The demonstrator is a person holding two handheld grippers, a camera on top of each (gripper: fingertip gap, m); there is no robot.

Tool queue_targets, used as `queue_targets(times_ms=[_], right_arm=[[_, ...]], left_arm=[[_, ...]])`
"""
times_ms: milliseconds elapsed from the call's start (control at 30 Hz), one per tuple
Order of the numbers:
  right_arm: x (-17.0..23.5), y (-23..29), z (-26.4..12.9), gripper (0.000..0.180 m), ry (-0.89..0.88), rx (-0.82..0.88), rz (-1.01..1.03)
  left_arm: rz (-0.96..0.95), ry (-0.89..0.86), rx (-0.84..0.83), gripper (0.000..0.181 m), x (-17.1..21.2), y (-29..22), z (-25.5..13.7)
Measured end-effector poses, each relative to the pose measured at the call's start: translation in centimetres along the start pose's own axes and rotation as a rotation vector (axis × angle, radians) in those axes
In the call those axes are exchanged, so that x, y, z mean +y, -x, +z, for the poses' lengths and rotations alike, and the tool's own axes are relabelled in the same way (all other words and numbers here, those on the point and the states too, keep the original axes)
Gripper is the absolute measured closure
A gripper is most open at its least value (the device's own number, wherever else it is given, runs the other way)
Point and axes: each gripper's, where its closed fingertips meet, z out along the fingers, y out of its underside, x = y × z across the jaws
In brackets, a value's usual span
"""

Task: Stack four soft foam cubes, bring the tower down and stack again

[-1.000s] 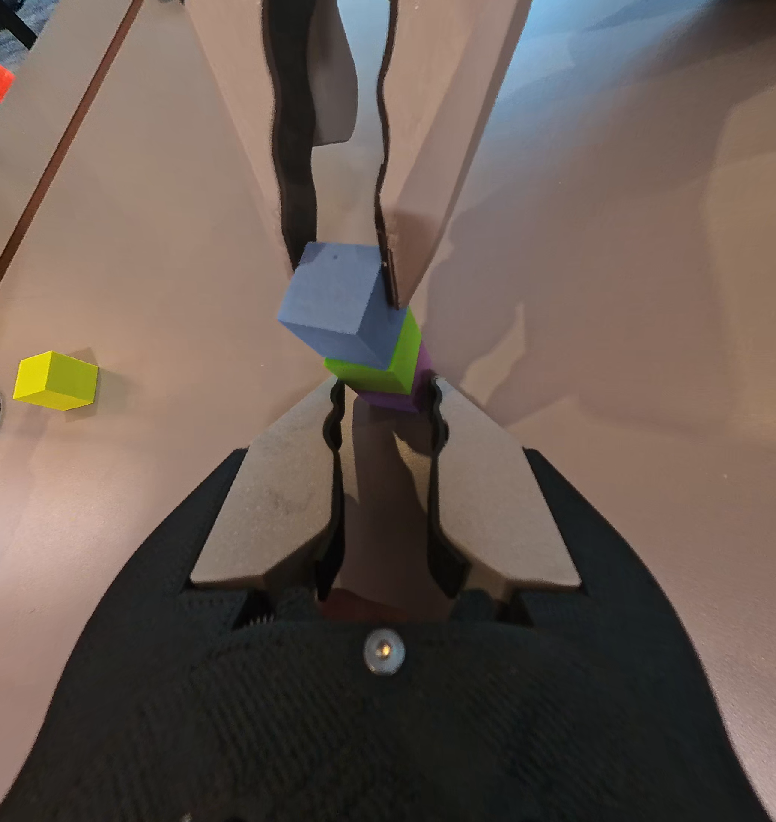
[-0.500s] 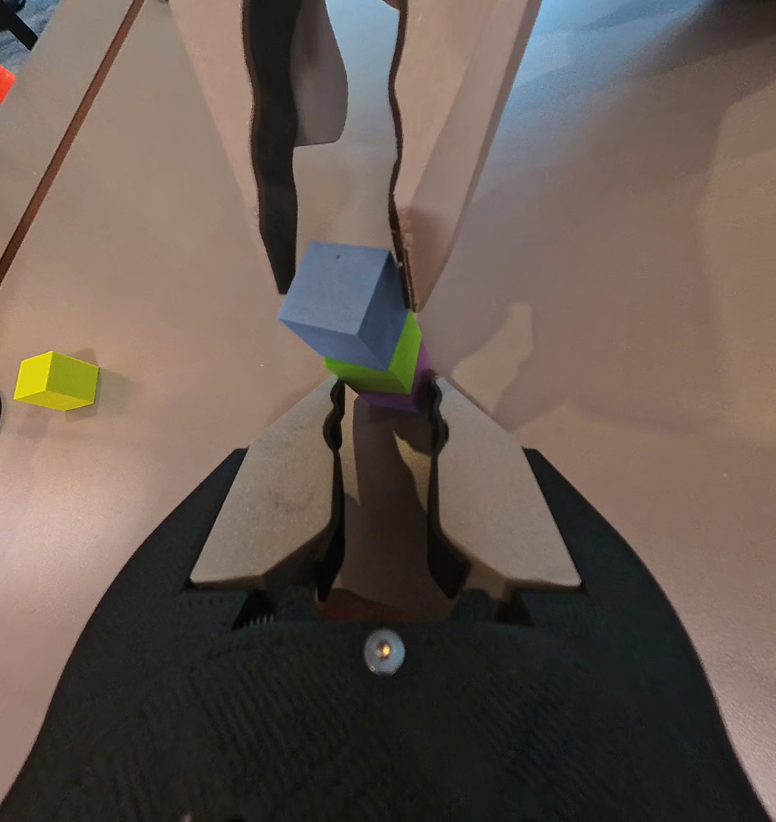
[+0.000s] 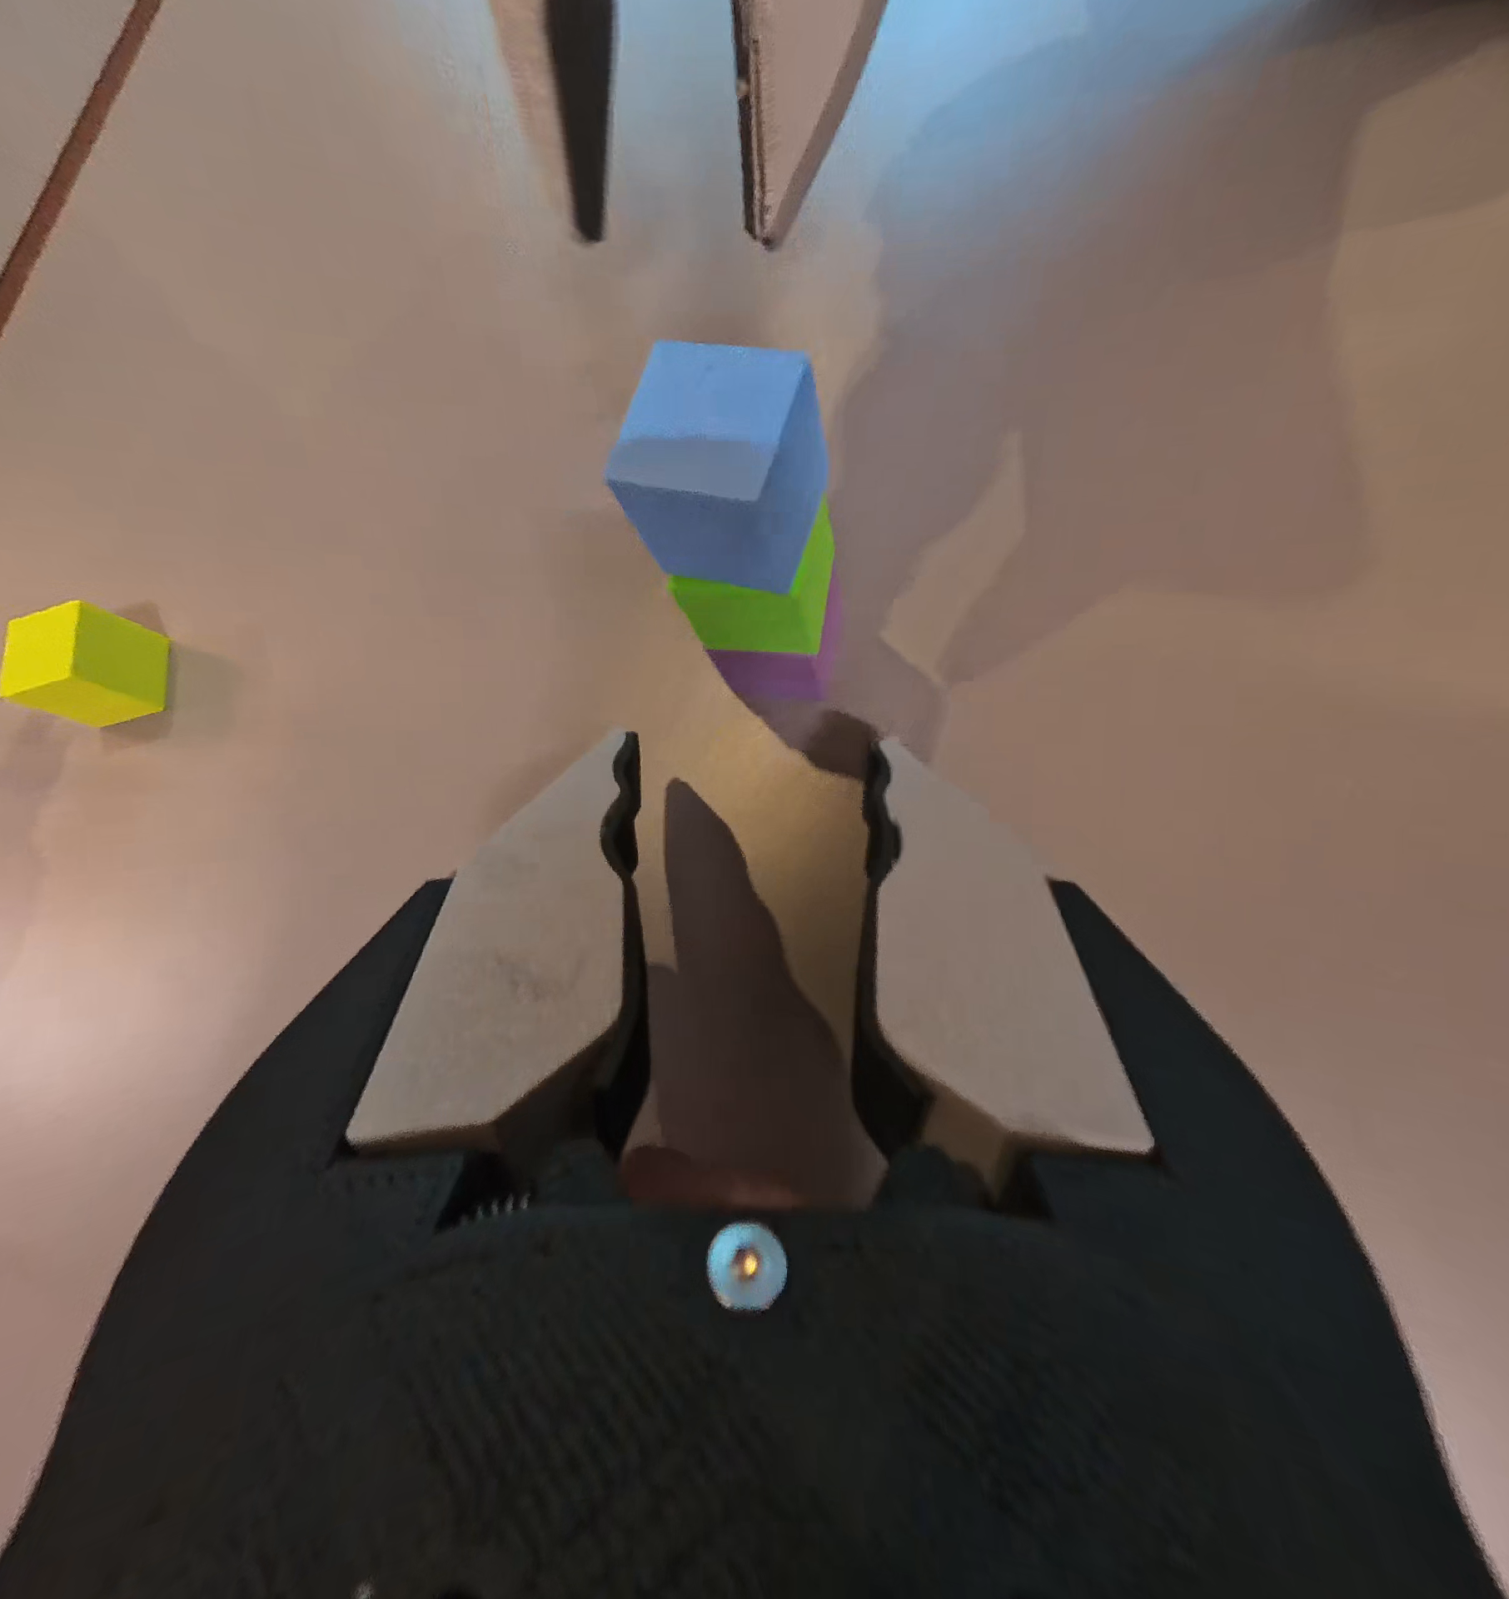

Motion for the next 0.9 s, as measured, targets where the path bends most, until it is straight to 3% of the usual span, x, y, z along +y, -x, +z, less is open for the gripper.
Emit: queue_targets(times_ms=[167,233,900], right_arm=[[0.7,-0.1,0.1,0.174,0.026,0.003,-0.01],[0.8,-0.1,0.2,0.175,0.03,-0.001,-0.01],[1.8,-0.1,1.5,0.176,0.075,-0.008,0.003]], left_arm=[[-0.044,-0.132,-0.007,0.172,-2.2,0.9,-1.7],[-0.051,-0.181,-0.019,0.18,-3.1,1.2,-2.3],[-0.003,-0.199,-0.005,0.178,-4.3,-0.2,-2.0]])
